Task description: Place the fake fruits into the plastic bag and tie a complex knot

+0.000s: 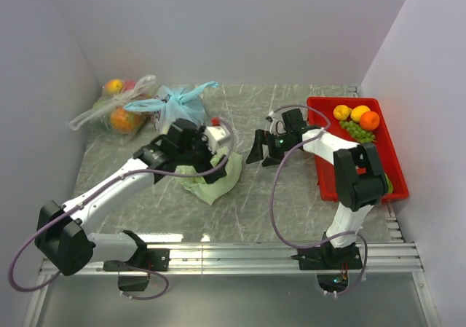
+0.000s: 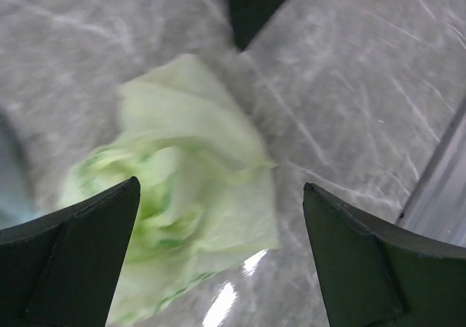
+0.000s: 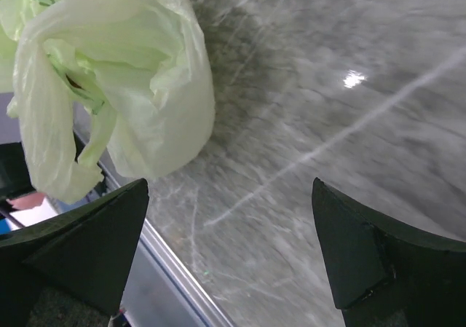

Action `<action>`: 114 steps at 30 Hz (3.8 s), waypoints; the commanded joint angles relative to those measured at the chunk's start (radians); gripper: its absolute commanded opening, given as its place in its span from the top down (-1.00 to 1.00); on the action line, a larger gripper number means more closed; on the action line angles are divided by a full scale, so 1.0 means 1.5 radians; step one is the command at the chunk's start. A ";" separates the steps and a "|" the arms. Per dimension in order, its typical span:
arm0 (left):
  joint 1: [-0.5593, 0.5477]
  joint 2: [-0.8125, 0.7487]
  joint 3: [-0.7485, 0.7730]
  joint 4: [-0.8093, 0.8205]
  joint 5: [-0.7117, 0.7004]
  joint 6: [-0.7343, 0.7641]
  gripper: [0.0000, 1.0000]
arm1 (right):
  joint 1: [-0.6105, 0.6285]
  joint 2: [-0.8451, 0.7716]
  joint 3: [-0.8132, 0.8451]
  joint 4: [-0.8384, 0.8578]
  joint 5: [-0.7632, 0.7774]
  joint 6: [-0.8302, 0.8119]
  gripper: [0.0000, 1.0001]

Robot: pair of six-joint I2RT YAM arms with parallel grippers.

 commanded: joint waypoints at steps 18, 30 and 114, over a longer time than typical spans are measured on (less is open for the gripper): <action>-0.132 0.131 -0.020 0.136 -0.246 -0.164 -0.08 | 0.076 0.141 0.008 0.219 -0.075 0.165 -0.51; 0.116 0.088 0.133 0.035 -0.038 -0.324 0.99 | 0.048 0.056 -0.014 0.103 -0.065 0.006 1.00; 0.254 0.445 0.473 0.004 0.278 0.019 0.33 | -0.014 -0.087 0.177 -0.532 -0.120 -0.594 -0.29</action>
